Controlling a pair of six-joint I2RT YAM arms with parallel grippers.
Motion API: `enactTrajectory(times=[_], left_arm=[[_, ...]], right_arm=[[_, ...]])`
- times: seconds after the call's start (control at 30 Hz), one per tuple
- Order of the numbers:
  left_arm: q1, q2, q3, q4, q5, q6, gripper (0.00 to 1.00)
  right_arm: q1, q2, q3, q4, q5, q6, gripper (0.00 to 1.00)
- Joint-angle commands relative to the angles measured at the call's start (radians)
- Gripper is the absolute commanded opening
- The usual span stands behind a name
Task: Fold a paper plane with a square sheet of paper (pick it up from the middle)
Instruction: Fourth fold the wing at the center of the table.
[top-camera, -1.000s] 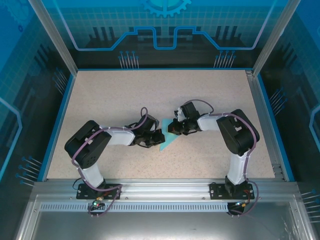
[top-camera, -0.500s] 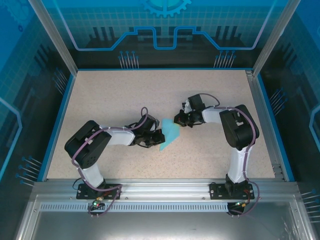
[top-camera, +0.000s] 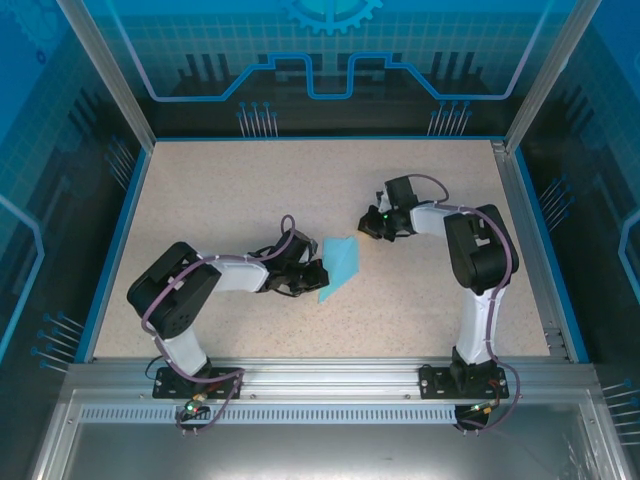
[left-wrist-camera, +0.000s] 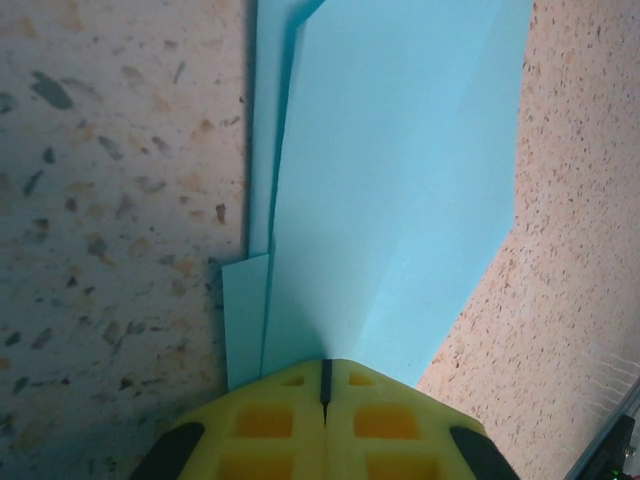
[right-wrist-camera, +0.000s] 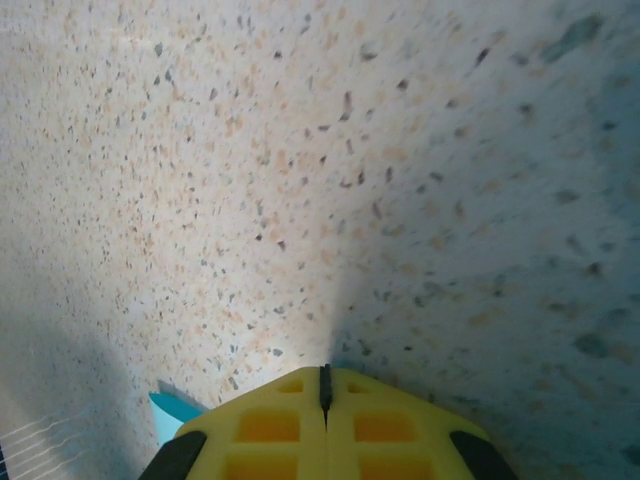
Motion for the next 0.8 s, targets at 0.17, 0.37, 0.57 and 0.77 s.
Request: enactTrajectory(times=[0.17, 0.37, 0.57, 0.77], left_arm=[[-0.004, 0.034, -0.055, -0.234, -0.061, 0.038, 0.01], [-0.004, 0.038, -0.043, -0.234, -0.056, 0.039, 0.02], [-0.004, 0.040, -0.039, -0.237, -0.056, 0.041, 0.02], [-0.004, 0.033, -0.029, -0.227, -0.041, 0.040, 0.03]], right_arm=[[0.067, -0.178, -0.065, -0.061, -0.031, -0.038, 0.00], [0.146, -0.159, -0.124, 0.022, -0.099, 0.022, 0.00], [0.191, -0.101, -0.131, 0.059, -0.118, 0.050, 0.00], [0.173, -0.044, -0.143, 0.016, -0.073, 0.034, 0.00]])
